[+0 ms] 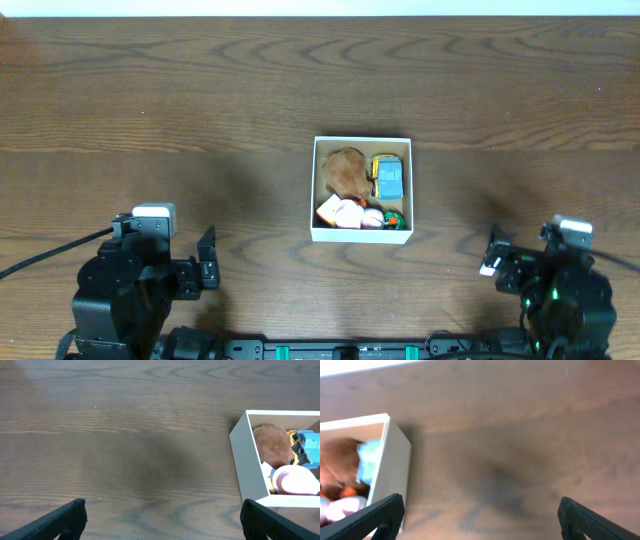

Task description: Pack container

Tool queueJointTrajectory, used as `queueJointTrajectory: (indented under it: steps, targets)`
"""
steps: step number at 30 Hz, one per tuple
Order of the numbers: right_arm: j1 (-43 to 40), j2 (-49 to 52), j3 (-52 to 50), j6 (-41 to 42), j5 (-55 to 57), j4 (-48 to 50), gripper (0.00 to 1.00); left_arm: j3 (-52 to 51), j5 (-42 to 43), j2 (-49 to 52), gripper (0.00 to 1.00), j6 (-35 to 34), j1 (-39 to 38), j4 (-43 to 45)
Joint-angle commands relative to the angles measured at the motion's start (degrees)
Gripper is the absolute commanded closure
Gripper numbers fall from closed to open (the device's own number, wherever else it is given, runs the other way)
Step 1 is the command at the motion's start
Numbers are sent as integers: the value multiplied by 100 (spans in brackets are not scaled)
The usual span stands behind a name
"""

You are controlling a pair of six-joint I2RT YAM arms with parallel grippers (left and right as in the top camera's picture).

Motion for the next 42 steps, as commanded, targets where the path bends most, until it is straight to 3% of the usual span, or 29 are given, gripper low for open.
queueJointTrajectory:
  steps: [1,6,15,20,24,42]
  targets:
    - [2,-682,-411,-315,-247,122,1,-7,-26,7,2,-44,-20,-11]
    - [4,-1416,-1104,-365,-341,804,1,-7,-26,7,2,-44,-20,-11]
    - [7,-1416,-2662,-992,-713,3978,1,-7,-26,7,2,-44,-20,-11]
    - [-44,-1447,-3510,-1150,-772,5228,1,-7,-26,7,2,-44,-20,-11]
    - [-68,-1447,-3626,-1080,-796,4690,1,-7,-26,7,2,-44,-20,-11]
    - [-72,-1445,-3626,-1062,-807,4747,1,-7,-26,7,2,-44,-17,-11]
